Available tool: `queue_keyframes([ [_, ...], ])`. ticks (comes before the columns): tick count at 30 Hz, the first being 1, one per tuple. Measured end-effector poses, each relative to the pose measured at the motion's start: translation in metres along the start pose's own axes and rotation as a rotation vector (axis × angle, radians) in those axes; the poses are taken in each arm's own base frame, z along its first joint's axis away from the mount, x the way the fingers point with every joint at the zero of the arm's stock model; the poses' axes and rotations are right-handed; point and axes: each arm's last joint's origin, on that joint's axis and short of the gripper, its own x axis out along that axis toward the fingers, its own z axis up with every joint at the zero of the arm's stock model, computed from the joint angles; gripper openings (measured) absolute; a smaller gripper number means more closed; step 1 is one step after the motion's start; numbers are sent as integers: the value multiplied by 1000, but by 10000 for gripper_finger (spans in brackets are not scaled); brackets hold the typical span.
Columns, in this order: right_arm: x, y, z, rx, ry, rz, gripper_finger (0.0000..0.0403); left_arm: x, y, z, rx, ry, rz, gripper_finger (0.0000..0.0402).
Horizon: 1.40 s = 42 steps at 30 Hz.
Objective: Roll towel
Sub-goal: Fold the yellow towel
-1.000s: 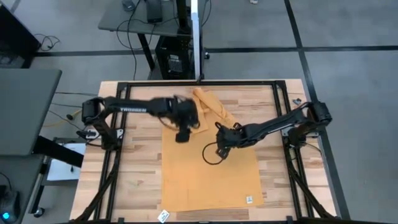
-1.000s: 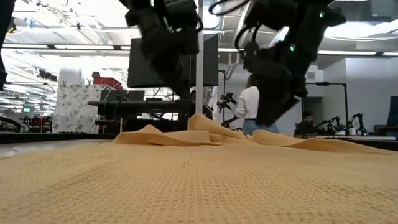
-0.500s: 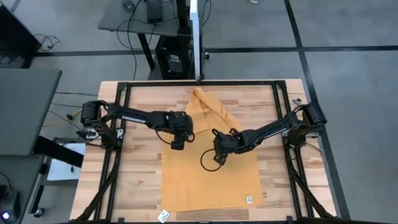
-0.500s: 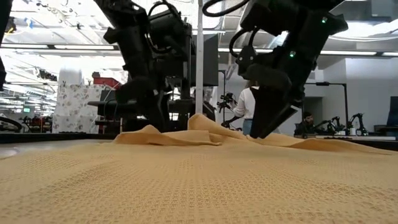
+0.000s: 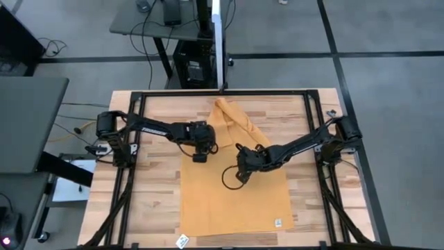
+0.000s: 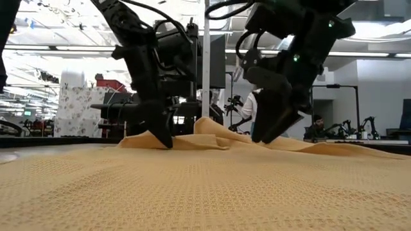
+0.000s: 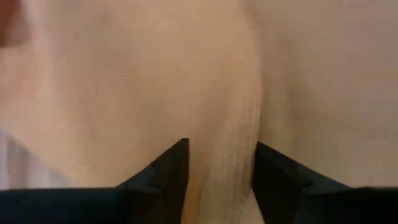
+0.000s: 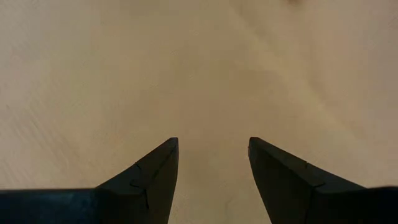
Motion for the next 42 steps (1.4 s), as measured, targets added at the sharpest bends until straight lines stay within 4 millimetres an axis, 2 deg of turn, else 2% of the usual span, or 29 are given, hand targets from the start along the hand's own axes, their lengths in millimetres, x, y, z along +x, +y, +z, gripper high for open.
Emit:
queue_keyframes([
  [2,6,5,-7,17,11,-2,189,-4,7,-3,-57,15,6,24],
  [3,7,7,-9,36,16,-2,189,-8,11,-4,-93,21,10,13],
  [8,7,10,-14,104,29,-12,189,-48,36,-10,-268,-30,62,4],
  [11,7,9,-15,108,58,6,189,-76,59,-18,-366,-83,143,2],
  [14,7,10,-16,110,76,19,189,-95,85,-33,-464,-96,237,0],
  [18,8,9,-14,120,93,35,189,-97,115,-54,-534,-37,304,1],
  [22,9,6,-11,135,109,46,189,-82,136,-72,-591,55,319,4],
  [28,2,5,-6,125,99,78,189,-48,135,-97,-652,306,117,54],
  [31,-6,-3,1,102,107,91,189,-46,132,-99,-672,311,45,82],
  [33,-17,-10,12,100,79,105,189,-56,131,-92,-687,239,56,94],
  [36,-33,-22,31,84,4,128,189,-83,131,-79,-695,56,106,102],
  [39,-35,-33,42,64,-23,115,189,-109,128,-69,-651,-98,122,101],
  [42,-31,-39,46,51,-27,101,189,-122,119,-67,-497,-132,96,100],
])
